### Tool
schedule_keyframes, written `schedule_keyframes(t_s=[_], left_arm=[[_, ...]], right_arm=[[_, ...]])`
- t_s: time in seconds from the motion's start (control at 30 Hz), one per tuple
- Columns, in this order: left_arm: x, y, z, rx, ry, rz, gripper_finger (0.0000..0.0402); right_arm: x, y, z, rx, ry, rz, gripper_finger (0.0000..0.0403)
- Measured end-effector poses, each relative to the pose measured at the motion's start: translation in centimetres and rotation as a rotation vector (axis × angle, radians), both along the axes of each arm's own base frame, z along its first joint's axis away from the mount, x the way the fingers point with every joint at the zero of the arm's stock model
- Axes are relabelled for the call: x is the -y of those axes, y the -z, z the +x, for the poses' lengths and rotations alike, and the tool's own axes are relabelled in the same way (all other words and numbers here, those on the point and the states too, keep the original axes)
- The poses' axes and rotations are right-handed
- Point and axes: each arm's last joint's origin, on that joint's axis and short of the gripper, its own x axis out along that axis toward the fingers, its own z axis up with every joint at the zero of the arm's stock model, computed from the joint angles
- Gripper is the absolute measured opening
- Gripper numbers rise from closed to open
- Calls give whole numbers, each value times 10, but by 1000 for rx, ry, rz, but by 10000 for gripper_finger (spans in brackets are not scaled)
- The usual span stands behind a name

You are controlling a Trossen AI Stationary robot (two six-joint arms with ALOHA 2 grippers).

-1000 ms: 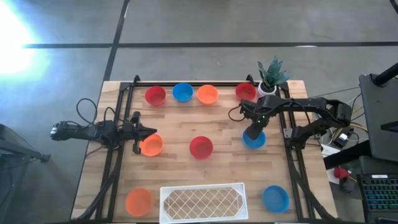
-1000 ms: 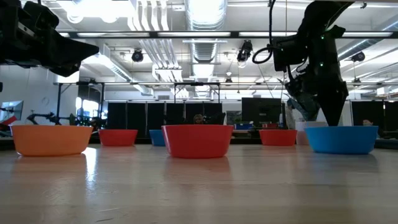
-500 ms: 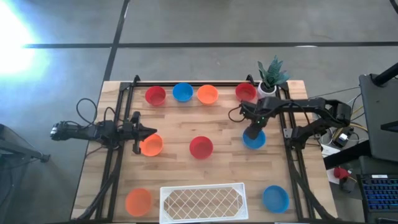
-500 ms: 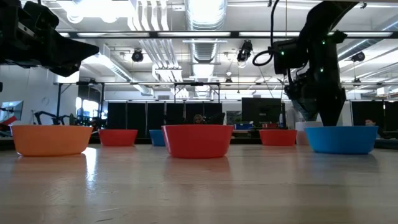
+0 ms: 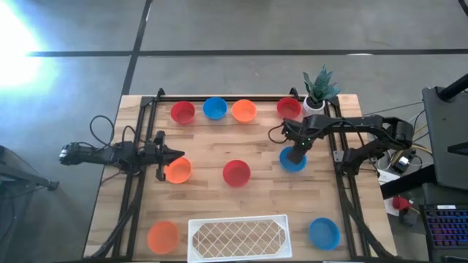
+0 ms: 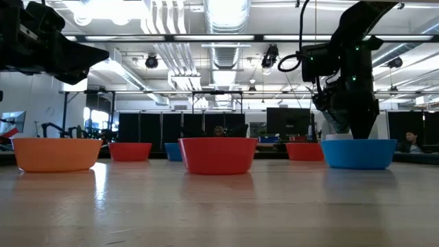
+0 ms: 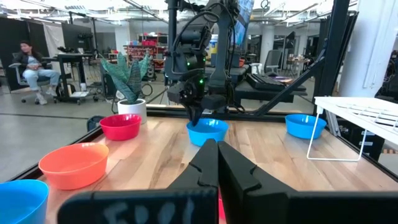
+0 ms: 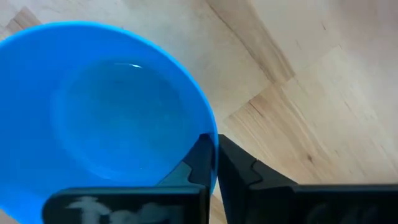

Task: Pick & Place Mini bowls
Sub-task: Put the middle blue bowl on the shelf

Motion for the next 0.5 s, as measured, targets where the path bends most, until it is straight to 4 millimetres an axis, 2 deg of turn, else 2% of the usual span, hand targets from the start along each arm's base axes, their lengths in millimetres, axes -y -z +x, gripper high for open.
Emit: schedule_keyframes(t_s=[0.1, 0.23, 0.5], left_arm=[[0, 0, 0, 0, 0, 0, 0], [0, 0, 0, 0, 0, 0, 0], [0, 0, 0, 0, 0, 0, 0]], right_arm=[[1, -7, 2, 4, 0, -1, 9], [3, -29, 7, 46, 6, -27, 8], [3, -104, 10, 144, 42, -60, 8]])
